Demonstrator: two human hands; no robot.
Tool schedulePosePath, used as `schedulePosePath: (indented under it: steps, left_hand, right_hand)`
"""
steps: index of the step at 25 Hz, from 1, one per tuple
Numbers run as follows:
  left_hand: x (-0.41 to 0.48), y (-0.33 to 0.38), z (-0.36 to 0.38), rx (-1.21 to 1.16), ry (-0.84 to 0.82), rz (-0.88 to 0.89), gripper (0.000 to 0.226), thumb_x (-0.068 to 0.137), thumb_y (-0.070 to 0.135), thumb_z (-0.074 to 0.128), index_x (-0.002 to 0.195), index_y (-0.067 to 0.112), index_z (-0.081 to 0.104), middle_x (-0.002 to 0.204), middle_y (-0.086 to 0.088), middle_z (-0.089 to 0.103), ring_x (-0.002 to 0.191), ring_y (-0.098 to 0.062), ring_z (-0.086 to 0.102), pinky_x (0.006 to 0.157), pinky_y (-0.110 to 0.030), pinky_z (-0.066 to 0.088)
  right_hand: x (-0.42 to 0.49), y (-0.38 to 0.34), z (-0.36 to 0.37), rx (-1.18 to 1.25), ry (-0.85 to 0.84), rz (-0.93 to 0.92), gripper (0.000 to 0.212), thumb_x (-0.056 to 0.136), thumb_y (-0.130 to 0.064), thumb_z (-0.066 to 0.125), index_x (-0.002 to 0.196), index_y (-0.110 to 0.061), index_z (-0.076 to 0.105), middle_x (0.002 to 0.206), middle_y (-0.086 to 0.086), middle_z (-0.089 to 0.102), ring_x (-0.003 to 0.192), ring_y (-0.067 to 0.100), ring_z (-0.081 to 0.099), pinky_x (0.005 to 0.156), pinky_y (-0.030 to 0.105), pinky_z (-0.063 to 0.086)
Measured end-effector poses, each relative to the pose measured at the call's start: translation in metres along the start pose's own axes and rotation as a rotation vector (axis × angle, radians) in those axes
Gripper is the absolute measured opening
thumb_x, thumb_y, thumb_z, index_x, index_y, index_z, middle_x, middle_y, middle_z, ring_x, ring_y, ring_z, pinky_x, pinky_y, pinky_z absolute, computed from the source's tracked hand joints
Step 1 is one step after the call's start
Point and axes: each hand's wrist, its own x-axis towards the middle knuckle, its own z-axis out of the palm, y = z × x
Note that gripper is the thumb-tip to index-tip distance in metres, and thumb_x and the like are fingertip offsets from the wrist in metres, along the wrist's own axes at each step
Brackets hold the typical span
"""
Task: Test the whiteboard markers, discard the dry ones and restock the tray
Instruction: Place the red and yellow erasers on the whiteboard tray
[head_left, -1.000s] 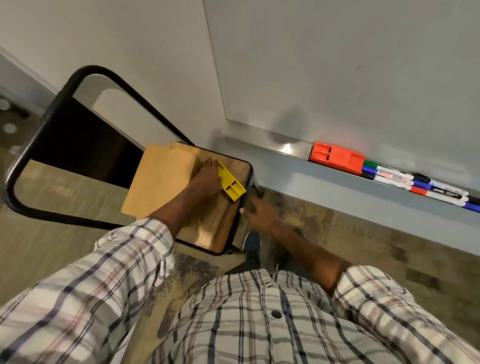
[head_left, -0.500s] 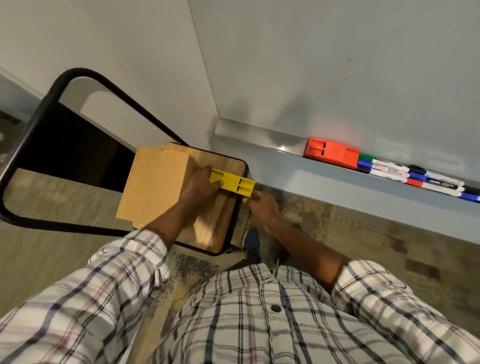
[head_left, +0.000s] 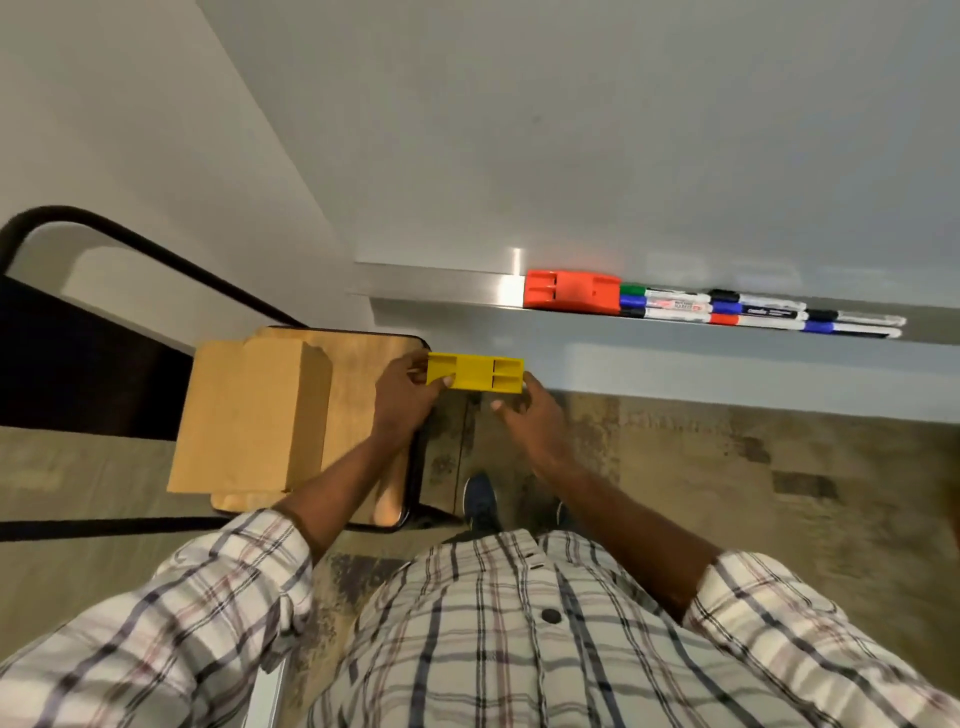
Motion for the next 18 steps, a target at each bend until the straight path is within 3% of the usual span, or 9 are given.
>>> schedulePosePath:
  steps: [3, 5, 8, 11, 12, 15, 18]
  left_hand:
    - [-0.015, 0.021, 0.030, -0.050, -0.045, 0.013, 0.053, 0.083, 0.017, 0.083, 0.132, 0.010, 0.063, 0.108, 0.001, 0.072, 0.090, 0.000, 0.068, 0.088, -0.023, 0.058]
    - [-0.030, 0.036, 0.056, -0.070, -0.097, 0.023, 0.056, 0.084, 0.015, 0.082, 0.135, 0.008, 0.060, 0.115, -0.002, 0.071, 0.095, 0.001, 0.068, 0.084, -0.015, 0.057]
    - [-0.052, 0.063, 0.101, -0.110, -0.156, 0.058, 0.058, 0.084, 0.015, 0.082, 0.136, 0.010, 0.059, 0.123, 0.001, 0.069, 0.105, -0.007, 0.069, 0.090, -0.032, 0.061]
    - [-0.083, 0.098, 0.153, -0.075, -0.198, 0.116, 0.047, 0.086, 0.005, 0.078, 0.130, 0.011, 0.063, 0.109, 0.012, 0.065, 0.094, 0.007, 0.062, 0.086, -0.009, 0.052]
    - [-0.093, 0.107, 0.171, -0.068, -0.207, 0.127, 0.046, 0.086, 0.007, 0.078, 0.129, 0.011, 0.064, 0.112, 0.010, 0.065, 0.094, 0.005, 0.062, 0.086, -0.006, 0.050]
    - [-0.122, 0.137, 0.227, -0.076, -0.232, 0.181, 0.054, 0.084, 0.013, 0.081, 0.135, 0.007, 0.062, 0.128, -0.008, 0.066, 0.106, -0.012, 0.065, 0.099, -0.027, 0.054]
    - [-0.151, 0.173, 0.278, -0.104, -0.231, 0.202, 0.057, 0.087, 0.014, 0.080, 0.138, 0.005, 0.058, 0.131, -0.009, 0.063, 0.112, -0.017, 0.063, 0.097, -0.026, 0.051]
  right_hand:
    - [-0.003, 0.016, -0.041, -0.007, 0.186, -0.009, 0.030, 0.093, -0.014, 0.069, 0.124, -0.011, 0.068, 0.114, 0.006, 0.071, 0.105, 0.021, 0.066, 0.087, 0.023, 0.050]
    - [-0.008, 0.026, -0.077, -0.003, 0.308, 0.001, 0.028, 0.095, -0.013, 0.068, 0.121, -0.007, 0.070, 0.115, 0.010, 0.072, 0.105, 0.021, 0.067, 0.090, 0.024, 0.050]
    - [-0.021, 0.046, -0.134, 0.025, 0.426, -0.022, 0.023, 0.095, -0.014, 0.069, 0.116, -0.007, 0.071, 0.111, 0.008, 0.074, 0.102, 0.020, 0.068, 0.092, 0.028, 0.054]
    - [-0.039, 0.071, -0.195, 0.050, 0.486, -0.015, 0.022, 0.094, -0.010, 0.069, 0.117, -0.008, 0.070, 0.109, 0.006, 0.074, 0.100, 0.018, 0.068, 0.091, 0.029, 0.056]
    - [-0.045, 0.081, -0.216, 0.062, 0.498, -0.007, 0.024, 0.094, -0.009, 0.069, 0.118, -0.009, 0.069, 0.110, 0.006, 0.073, 0.099, 0.017, 0.068, 0.092, 0.028, 0.056]
    - [-0.067, 0.106, -0.279, 0.100, 0.553, -0.018, 0.029, 0.093, -0.005, 0.067, 0.122, -0.008, 0.069, 0.112, 0.006, 0.074, 0.099, 0.017, 0.068, 0.088, 0.021, 0.054]
    - [-0.079, 0.123, -0.333, 0.163, 0.622, -0.033, 0.028, 0.094, -0.008, 0.065, 0.122, -0.009, 0.070, 0.112, 0.006, 0.073, 0.101, 0.016, 0.068, 0.086, 0.017, 0.054]
